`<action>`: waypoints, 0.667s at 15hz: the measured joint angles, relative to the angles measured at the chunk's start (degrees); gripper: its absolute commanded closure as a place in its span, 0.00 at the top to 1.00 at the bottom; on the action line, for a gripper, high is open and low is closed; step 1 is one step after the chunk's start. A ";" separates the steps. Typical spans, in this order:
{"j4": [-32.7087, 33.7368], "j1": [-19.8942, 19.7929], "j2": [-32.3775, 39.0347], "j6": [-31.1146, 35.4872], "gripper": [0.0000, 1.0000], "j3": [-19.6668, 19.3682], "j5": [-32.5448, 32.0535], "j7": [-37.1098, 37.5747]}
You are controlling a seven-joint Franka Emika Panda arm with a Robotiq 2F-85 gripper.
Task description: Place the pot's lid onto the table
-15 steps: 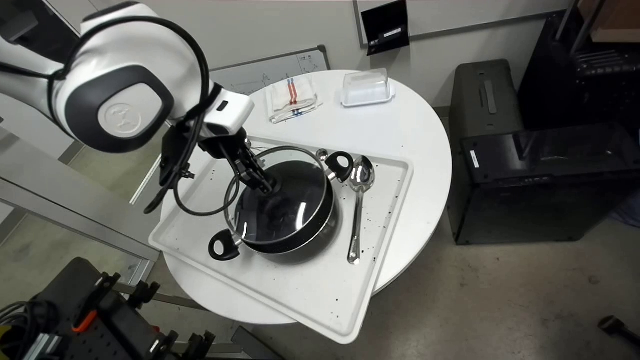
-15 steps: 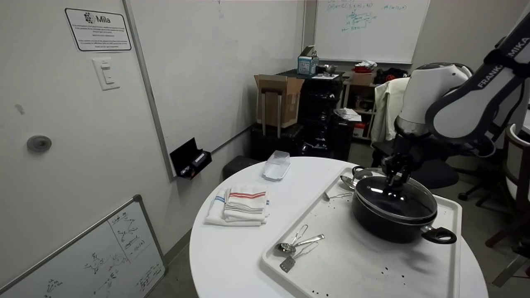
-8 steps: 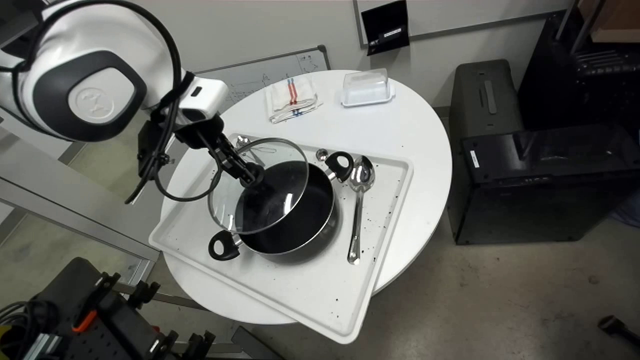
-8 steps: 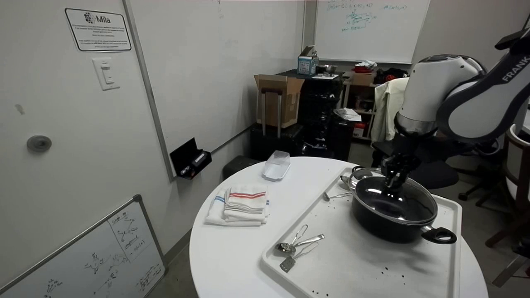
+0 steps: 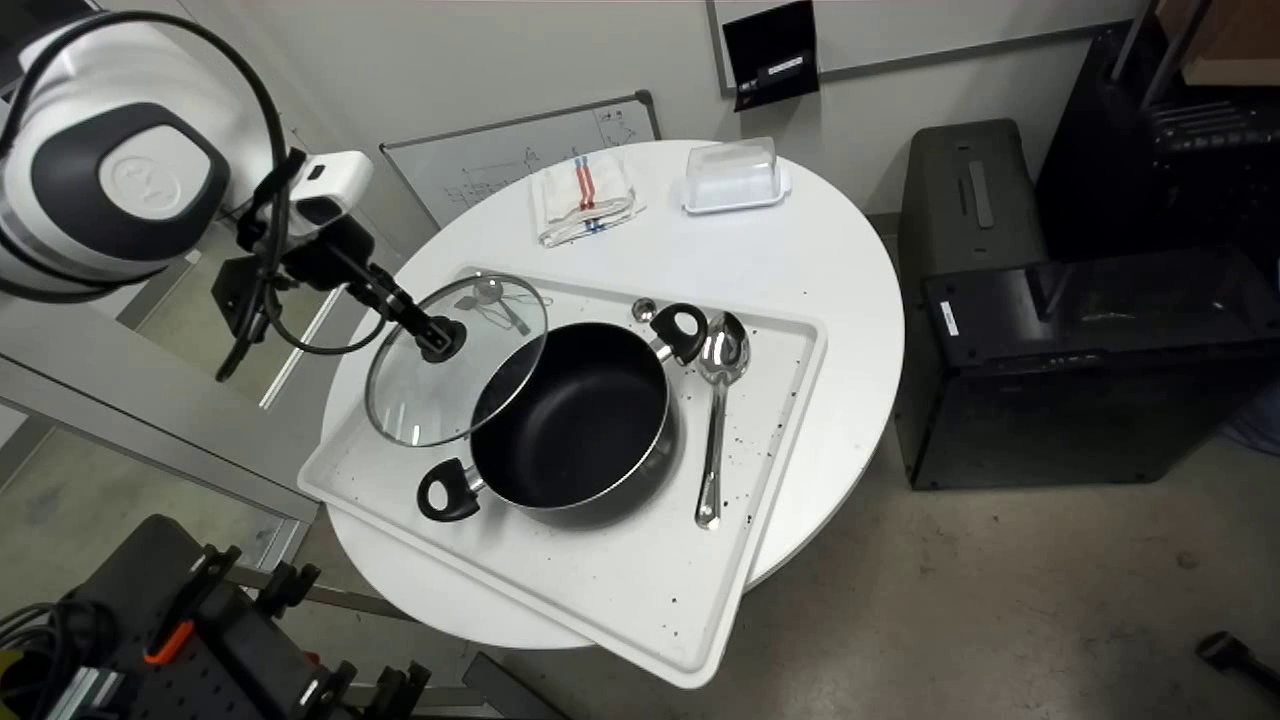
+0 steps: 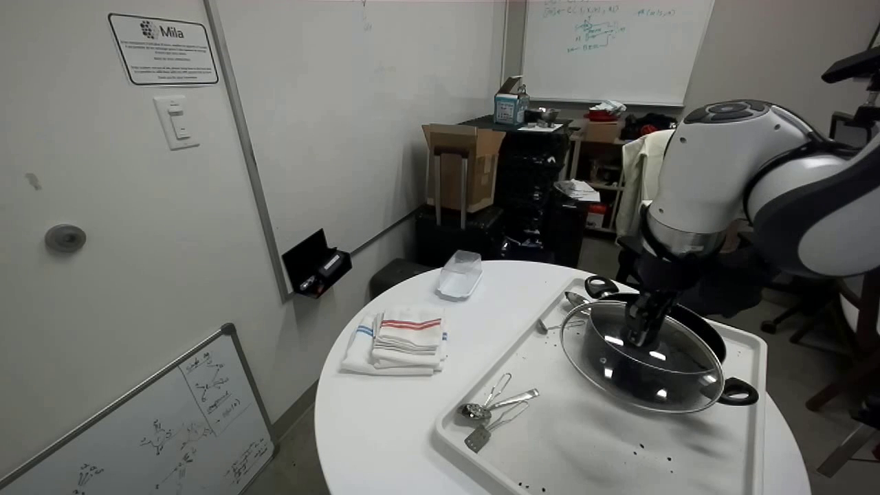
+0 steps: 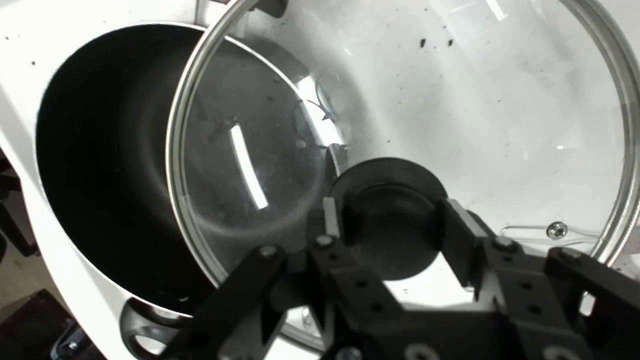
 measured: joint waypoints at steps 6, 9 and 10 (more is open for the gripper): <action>0.71 6.89 1.67 0.13 0.24 1.62 -4.18 2.76; 2.56 7.34 4.45 0.56 0.24 2.95 -4.20 2.95; 3.29 7.34 5.60 0.86 0.24 3.24 -4.18 2.95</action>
